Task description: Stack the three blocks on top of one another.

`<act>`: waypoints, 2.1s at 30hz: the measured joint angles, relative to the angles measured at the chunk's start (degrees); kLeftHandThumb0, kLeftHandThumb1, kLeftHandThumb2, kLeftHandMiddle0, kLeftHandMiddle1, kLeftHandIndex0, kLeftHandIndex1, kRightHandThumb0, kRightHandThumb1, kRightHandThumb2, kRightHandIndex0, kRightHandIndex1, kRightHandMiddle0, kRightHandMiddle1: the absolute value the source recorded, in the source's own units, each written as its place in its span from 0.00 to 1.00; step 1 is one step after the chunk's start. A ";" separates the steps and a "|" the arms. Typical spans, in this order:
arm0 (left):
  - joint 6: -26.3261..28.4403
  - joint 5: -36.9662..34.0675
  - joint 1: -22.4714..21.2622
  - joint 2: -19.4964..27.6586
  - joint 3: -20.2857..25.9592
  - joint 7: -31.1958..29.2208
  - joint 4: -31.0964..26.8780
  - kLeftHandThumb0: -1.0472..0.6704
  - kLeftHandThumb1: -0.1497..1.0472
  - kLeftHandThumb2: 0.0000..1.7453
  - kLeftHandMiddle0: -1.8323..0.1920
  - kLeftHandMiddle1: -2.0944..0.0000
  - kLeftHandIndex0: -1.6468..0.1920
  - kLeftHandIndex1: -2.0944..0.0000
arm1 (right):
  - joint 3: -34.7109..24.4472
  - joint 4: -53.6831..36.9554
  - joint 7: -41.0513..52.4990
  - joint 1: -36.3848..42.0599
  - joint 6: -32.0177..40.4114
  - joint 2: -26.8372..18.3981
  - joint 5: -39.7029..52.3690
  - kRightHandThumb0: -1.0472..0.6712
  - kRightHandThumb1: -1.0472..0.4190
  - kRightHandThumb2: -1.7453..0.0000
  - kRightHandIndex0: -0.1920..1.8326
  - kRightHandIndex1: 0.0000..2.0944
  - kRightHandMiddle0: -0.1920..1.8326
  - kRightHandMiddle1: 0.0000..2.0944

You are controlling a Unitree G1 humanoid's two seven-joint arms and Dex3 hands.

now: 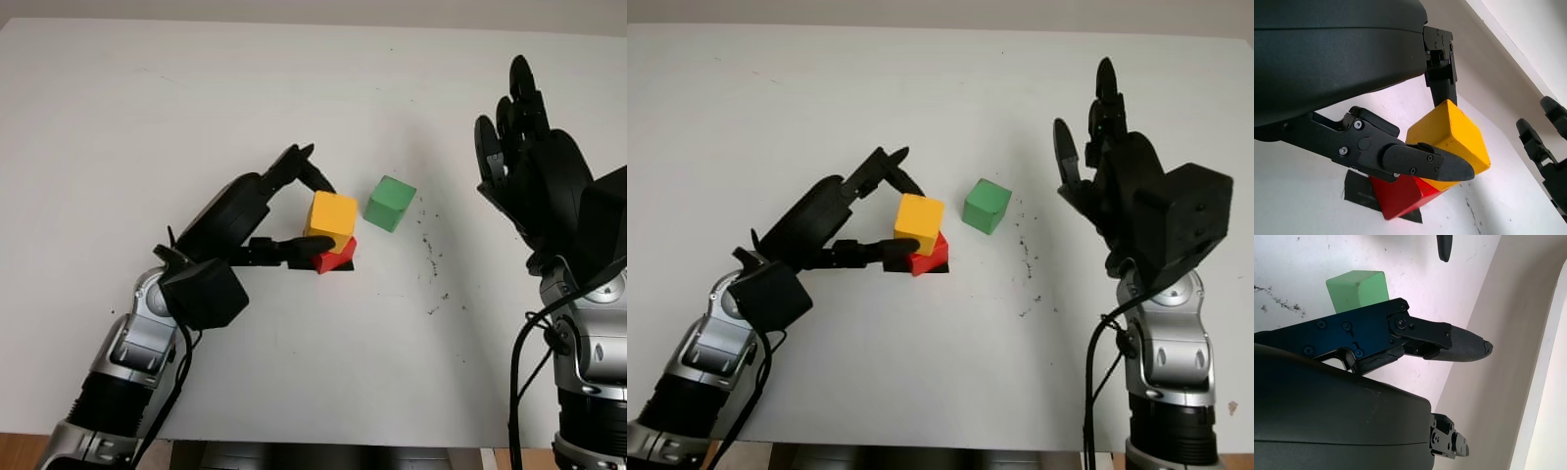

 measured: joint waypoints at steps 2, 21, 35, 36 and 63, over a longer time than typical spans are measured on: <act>-0.34 0.33 -0.46 -0.16 -0.06 0.35 0.74 0.34 1.00 0.26 0.85 0.97 0.89 0.07 | 0.00 0.00 -0.03 0.00 0.21 0.28 0.29 0.24 0.00 0.66 0.00 0.00 0.00 0.00; -0.66 -0.63 -1.33 -0.15 -0.11 -0.52 2.47 0.34 1.00 0.25 0.83 0.97 0.86 0.08 | 0.20 0.02 -0.58 0.00 0.20 0.30 -0.28 0.24 0.00 0.66 0.00 0.00 0.00 0.00; -0.66 -1.11 -1.31 0.42 -0.11 -1.54 1.41 0.33 1.00 0.24 0.82 0.97 0.83 0.12 | 0.20 0.02 -0.48 0.00 -0.11 0.30 -0.21 0.24 0.00 0.66 0.00 0.00 0.00 0.00; -0.67 -0.99 -1.31 0.45 -0.11 -1.50 1.38 0.33 1.00 0.22 0.82 0.97 0.85 0.16 | 0.20 0.02 -0.45 0.00 -0.11 0.30 -0.20 0.24 0.00 0.66 0.00 0.00 0.00 0.00; -2.55 -9.83 2.21 1.72 2.40 -6.83 -6.60 0.18 1.00 0.26 1.00 1.00 1.00 1.00 | 0.23 -0.07 0.07 0.00 0.44 0.29 0.35 0.22 0.00 0.68 0.00 0.00 0.00 0.00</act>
